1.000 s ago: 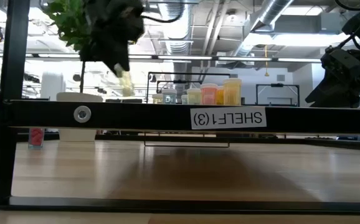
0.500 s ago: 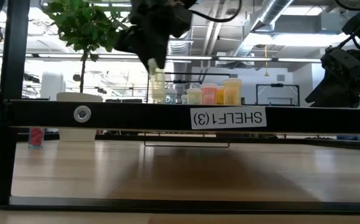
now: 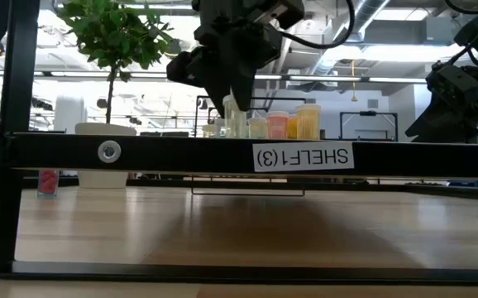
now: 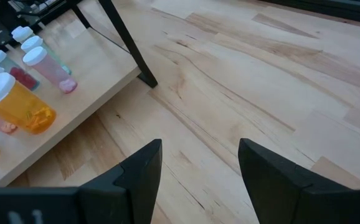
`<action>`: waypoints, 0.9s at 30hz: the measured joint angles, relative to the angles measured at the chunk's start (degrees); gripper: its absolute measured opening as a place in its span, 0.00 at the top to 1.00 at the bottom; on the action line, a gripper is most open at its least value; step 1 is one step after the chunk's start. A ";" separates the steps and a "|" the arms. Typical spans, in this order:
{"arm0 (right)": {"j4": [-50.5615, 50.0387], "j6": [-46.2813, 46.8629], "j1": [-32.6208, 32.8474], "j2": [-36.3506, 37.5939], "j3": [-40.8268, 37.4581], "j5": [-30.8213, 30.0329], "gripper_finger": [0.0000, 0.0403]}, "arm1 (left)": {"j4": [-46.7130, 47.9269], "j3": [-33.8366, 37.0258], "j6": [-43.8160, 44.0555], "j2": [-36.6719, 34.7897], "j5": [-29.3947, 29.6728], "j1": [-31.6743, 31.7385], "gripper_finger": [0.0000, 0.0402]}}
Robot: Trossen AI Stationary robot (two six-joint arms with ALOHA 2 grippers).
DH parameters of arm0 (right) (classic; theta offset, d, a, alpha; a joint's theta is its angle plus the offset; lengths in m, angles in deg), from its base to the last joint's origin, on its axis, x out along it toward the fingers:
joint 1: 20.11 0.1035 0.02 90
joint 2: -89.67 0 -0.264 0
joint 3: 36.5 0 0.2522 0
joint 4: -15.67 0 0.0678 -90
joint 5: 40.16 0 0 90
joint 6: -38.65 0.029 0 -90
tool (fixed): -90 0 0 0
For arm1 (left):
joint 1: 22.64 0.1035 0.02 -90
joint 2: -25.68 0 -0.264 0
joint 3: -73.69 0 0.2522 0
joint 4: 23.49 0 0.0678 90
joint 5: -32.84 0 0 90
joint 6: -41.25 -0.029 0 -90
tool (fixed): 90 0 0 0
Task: Pick and place medicine bottles onto shelf by color
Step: Put the yellow pill bottle on the shelf
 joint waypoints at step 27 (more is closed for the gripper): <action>0.01 0.00 0.02 0.00 0.00 0.00 0.42 | -0.09 0.47 -0.02 -0.07 3.30 -0.32 0.74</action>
